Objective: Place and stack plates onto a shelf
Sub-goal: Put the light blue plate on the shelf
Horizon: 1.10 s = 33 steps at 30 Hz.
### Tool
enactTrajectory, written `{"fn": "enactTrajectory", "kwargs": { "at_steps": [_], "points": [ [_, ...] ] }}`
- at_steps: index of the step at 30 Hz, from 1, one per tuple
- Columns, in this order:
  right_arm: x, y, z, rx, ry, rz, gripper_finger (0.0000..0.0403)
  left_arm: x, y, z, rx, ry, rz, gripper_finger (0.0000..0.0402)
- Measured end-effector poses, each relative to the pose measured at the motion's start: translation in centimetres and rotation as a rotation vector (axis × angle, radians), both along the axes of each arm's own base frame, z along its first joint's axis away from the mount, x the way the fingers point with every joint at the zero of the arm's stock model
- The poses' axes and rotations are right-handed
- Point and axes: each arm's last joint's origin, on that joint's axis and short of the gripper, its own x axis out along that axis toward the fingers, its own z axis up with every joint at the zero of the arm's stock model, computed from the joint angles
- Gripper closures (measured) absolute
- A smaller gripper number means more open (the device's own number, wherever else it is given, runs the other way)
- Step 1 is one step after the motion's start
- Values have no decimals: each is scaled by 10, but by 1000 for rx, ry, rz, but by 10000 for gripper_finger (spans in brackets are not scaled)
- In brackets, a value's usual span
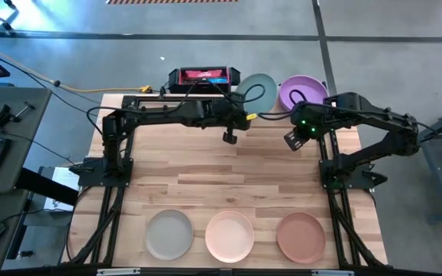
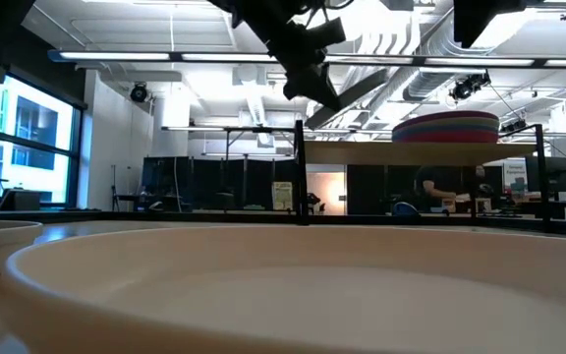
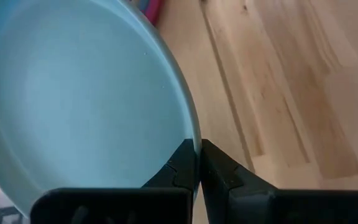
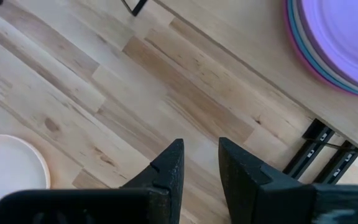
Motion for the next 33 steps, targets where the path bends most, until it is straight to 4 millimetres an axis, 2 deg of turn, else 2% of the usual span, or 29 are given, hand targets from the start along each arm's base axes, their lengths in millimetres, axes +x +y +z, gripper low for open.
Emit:
{"fn": "enactTrajectory", "kwargs": {
  "at_steps": [24, 33],
  "points": [
    [2, 0, 1, -2, -24, -3, 325, 6, 2, -27, -40, 100, -15, 400],
    [2, 0, 1, -2, -28, -3, 325, 6, 3, -30, -13, 114, 16, 378]
  ]
}}
